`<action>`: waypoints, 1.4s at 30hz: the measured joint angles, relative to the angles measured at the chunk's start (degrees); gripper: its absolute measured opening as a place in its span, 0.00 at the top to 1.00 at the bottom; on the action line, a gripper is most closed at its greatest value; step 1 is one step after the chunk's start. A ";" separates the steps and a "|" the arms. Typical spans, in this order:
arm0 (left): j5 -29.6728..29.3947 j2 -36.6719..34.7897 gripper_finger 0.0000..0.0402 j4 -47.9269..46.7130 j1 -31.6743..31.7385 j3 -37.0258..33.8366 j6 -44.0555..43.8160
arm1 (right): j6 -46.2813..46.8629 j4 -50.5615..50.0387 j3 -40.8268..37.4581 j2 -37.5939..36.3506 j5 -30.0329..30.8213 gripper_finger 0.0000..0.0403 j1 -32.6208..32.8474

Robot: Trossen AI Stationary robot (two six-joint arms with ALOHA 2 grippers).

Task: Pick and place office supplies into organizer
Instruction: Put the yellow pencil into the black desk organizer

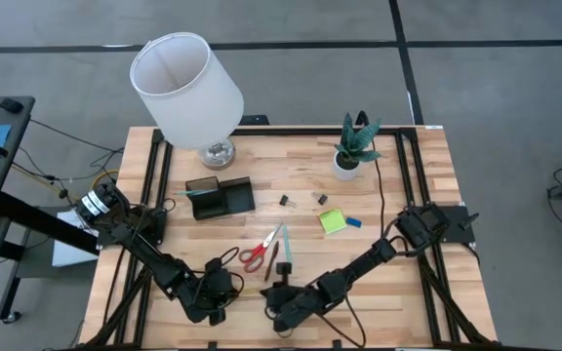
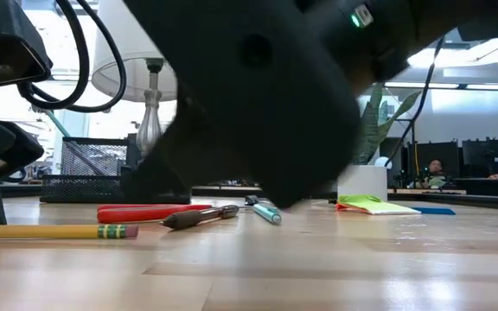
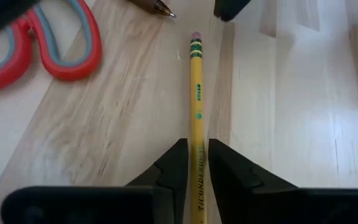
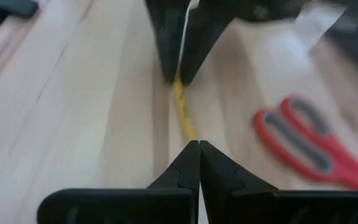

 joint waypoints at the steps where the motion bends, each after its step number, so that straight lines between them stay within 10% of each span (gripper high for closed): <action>1: 0.01 0.00 0.85 0.03 0.00 0.00 0.01 | 0.96 -1.14 0.00 0.00 -1.27 1.00 -0.21; 18: 0.63 0.09 0.85 2.24 0.02 -0.04 0.76 | -0.37 -1.90 0.11 0.44 -11.82 0.74 -3.62; 42: 0.63 0.07 0.85 2.06 0.00 0.00 0.77 | -1.68 1.63 0.09 1.46 -16.27 0.79 -4.87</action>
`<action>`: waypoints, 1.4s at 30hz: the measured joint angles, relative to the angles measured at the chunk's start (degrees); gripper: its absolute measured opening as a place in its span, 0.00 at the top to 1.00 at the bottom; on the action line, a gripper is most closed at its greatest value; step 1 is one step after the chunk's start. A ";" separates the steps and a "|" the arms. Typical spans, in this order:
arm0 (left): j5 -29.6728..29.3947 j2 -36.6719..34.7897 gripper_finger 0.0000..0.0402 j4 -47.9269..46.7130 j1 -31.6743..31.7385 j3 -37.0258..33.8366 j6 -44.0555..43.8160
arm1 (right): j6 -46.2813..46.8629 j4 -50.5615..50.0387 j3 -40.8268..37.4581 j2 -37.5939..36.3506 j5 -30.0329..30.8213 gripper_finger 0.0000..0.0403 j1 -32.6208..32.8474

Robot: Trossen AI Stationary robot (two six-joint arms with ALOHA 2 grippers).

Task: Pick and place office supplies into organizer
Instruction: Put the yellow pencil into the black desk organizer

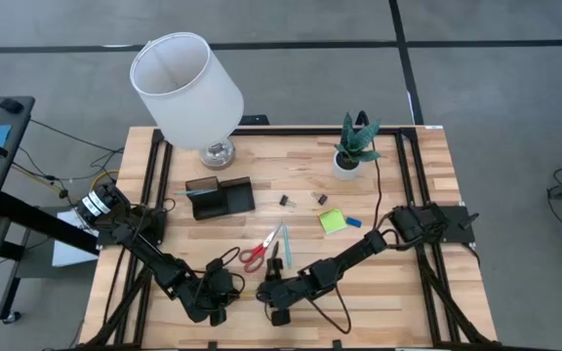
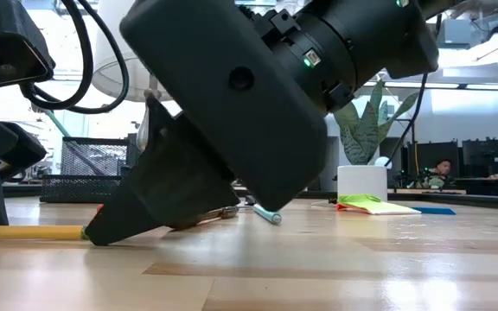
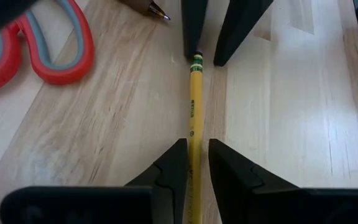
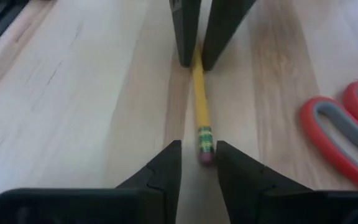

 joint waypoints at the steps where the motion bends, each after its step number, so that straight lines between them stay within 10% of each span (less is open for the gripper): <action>1: -0.02 0.00 0.85 0.00 0.00 0.00 0.00 | -0.17 -0.05 0.02 0.00 -0.18 0.81 0.00; 7: -0.01 0.00 0.85 0.02 0.00 0.02 -0.02 | -0.35 -0.77 0.09 0.01 -0.30 0.97 0.00; 31: 1.08 0.13 0.78 0.75 -0.04 2.05 4.89 | -2.89 -3.62 7.82 0.24 4.52 1.00 0.15; 42: 0.59 -0.09 0.96 -2.25 -0.04 2.08 1.86 | -2.87 -3.45 7.85 0.20 4.27 1.00 0.42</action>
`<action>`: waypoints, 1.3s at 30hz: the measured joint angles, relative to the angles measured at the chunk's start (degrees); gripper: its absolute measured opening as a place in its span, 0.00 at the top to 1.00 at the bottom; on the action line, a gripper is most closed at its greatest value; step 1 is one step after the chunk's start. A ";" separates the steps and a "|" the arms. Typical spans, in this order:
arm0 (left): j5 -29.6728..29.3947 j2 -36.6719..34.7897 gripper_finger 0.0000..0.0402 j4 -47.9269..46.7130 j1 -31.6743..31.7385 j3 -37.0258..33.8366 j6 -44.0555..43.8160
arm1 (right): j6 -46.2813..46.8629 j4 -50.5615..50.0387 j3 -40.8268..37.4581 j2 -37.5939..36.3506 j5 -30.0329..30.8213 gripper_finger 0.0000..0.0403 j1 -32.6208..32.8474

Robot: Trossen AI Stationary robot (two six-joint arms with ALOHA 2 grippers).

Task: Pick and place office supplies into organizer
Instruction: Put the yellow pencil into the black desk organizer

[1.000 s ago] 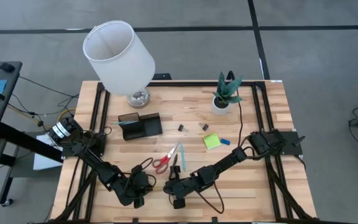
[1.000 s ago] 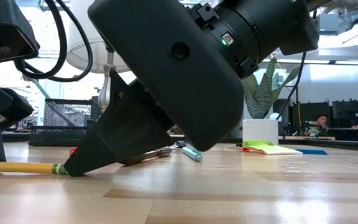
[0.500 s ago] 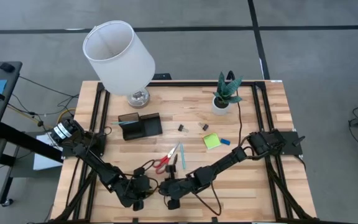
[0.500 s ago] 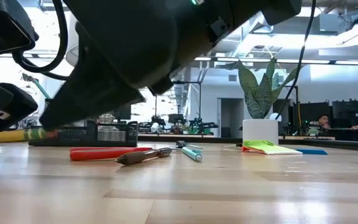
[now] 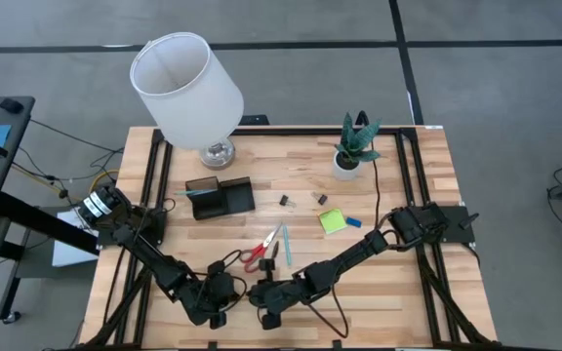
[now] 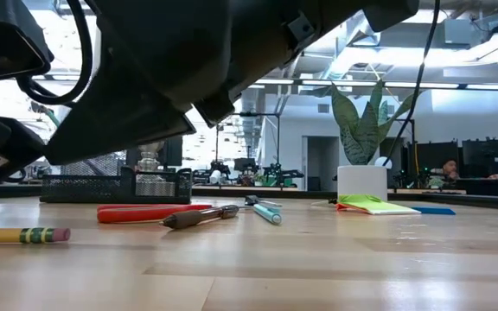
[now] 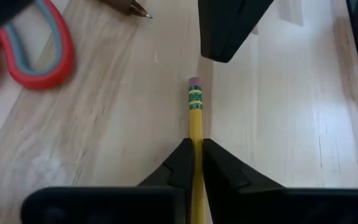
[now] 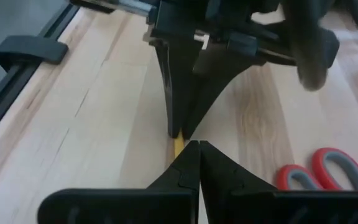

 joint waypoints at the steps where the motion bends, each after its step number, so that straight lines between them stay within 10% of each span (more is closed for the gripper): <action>1: 0.00 0.00 0.95 0.02 0.00 0.00 -0.05 | 0.01 -0.45 0.00 0.00 0.00 1.00 0.00; 19: -0.59 0.11 0.93 2.10 0.02 -0.13 -0.11 | 1.10 -2.02 -0.72 -0.04 -3.23 0.74 -0.13; 39: -0.05 0.10 0.93 2.05 0.07 -0.13 -0.03 | -0.45 4.69 0.18 5.44 -3.36 0.72 -1.15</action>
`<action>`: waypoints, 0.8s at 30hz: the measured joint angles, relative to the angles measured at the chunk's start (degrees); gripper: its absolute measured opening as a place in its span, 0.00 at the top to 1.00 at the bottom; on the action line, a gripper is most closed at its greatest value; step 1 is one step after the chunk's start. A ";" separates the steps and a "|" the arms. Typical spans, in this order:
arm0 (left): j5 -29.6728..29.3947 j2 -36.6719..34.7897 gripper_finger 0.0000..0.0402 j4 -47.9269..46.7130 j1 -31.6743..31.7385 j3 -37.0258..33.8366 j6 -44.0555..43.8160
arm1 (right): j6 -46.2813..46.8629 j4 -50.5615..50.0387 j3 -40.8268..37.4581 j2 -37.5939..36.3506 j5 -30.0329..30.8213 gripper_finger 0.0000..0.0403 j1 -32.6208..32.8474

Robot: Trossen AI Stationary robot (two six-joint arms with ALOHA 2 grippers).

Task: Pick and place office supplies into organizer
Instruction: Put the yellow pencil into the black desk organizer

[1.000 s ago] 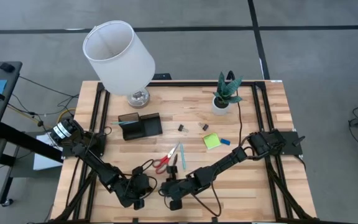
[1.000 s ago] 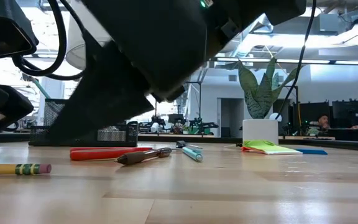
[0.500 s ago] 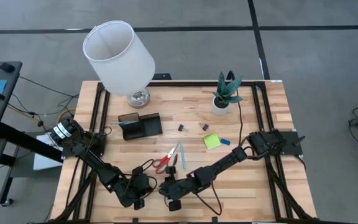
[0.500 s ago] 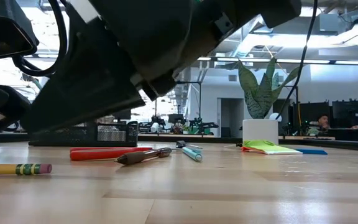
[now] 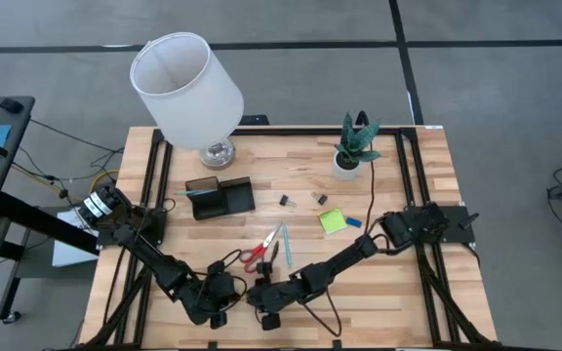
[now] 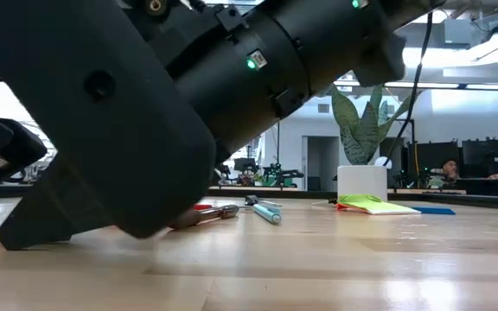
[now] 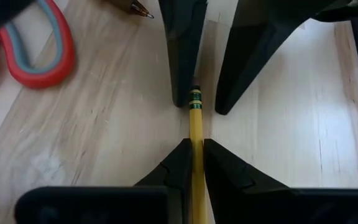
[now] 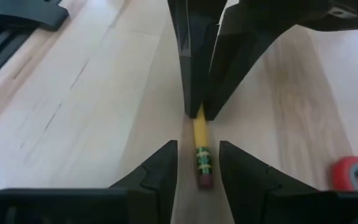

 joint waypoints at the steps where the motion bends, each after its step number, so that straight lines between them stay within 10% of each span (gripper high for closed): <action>1: 0.29 -0.01 0.93 0.00 0.00 0.01 0.00 | 0.02 -0.48 0.04 0.00 0.16 0.72 0.01; 13: 0.51 -0.03 0.93 -0.09 0.00 0.02 -0.39 | 0.48 -4.36 0.10 -0.22 -2.53 0.74 -0.11; 24: 0.64 -0.03 0.92 0.73 0.00 0.02 0.69 | 2.09 -5.69 0.04 -0.13 -2.85 0.96 -0.44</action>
